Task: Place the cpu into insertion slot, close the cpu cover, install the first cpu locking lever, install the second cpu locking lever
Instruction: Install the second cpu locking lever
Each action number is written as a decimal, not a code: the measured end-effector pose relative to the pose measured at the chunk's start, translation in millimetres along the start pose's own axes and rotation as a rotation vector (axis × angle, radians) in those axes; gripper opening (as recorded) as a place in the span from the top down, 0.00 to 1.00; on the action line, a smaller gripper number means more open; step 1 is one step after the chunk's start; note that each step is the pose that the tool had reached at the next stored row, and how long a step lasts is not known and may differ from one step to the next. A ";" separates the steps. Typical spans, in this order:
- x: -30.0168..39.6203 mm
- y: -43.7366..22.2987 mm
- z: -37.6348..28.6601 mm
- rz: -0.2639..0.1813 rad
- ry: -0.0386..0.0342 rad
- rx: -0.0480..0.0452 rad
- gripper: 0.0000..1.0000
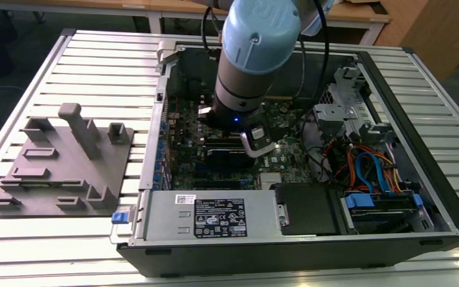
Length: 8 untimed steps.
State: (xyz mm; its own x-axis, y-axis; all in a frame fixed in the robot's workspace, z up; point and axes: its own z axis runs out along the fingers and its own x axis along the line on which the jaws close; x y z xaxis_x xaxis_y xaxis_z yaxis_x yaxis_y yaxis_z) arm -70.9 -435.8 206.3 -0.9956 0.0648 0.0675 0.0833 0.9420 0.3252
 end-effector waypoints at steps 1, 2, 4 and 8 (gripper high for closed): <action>0.0 0.0 0.2 0.000 0.0000 -0.0008 0.90; 0.0 -0.3 0.7 0.000 0.0001 -0.0021 0.90; -0.2 -1.2 2.7 0.000 0.0007 -0.0081 0.90; 0.3 -3.1 7.3 -0.001 0.0013 -0.0175 0.90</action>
State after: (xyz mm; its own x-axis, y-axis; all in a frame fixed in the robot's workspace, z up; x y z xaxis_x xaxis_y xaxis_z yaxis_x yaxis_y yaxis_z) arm -71.8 -436.4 198.4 -0.9956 0.0637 0.0685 0.0834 0.9361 0.3418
